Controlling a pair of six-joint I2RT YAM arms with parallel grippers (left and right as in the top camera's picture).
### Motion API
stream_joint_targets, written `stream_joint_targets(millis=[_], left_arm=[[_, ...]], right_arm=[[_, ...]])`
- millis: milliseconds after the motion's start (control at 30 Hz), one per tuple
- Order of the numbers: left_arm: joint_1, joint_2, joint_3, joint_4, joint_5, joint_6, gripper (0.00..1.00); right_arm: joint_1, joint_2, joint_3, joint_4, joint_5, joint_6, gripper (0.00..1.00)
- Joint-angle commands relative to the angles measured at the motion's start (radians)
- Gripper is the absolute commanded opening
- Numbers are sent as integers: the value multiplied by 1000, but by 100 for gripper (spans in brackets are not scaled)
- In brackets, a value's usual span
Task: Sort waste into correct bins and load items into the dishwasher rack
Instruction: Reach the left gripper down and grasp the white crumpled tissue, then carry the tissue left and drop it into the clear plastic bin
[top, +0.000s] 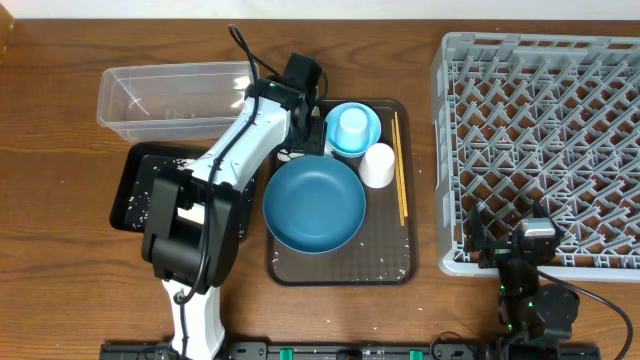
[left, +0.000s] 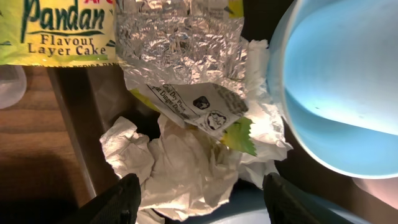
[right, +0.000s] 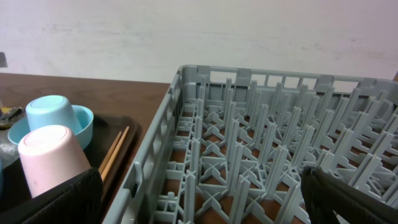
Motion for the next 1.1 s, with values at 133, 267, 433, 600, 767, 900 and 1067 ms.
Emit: stream_joint_targets(millis=[133, 267, 433, 600, 767, 900, 1067], left_arm=[[-1, 24, -8, 1, -39, 10, 54], [-1, 24, -8, 1, -46, 10, 45], [-3, 9, -8, -8, -45, 6, 19], [-19, -37, -7, -40, -45, 5, 10], [-44, -99, -7, -80, -32, -5, 6], [-72, -166, -7, -111, -22, -25, 6], [-101, -255, -7, -129, -22, -29, 6]], right_arm=[[20, -2, -1, -4, 3, -8, 99], [20, -2, -1, -4, 3, -8, 99], [20, -2, -1, -4, 3, -8, 99], [20, -2, -1, -4, 3, -8, 99], [20, -2, -1, -4, 3, -8, 99], [20, -2, -1, -4, 3, -8, 99], [20, -2, -1, -4, 3, -8, 99]])
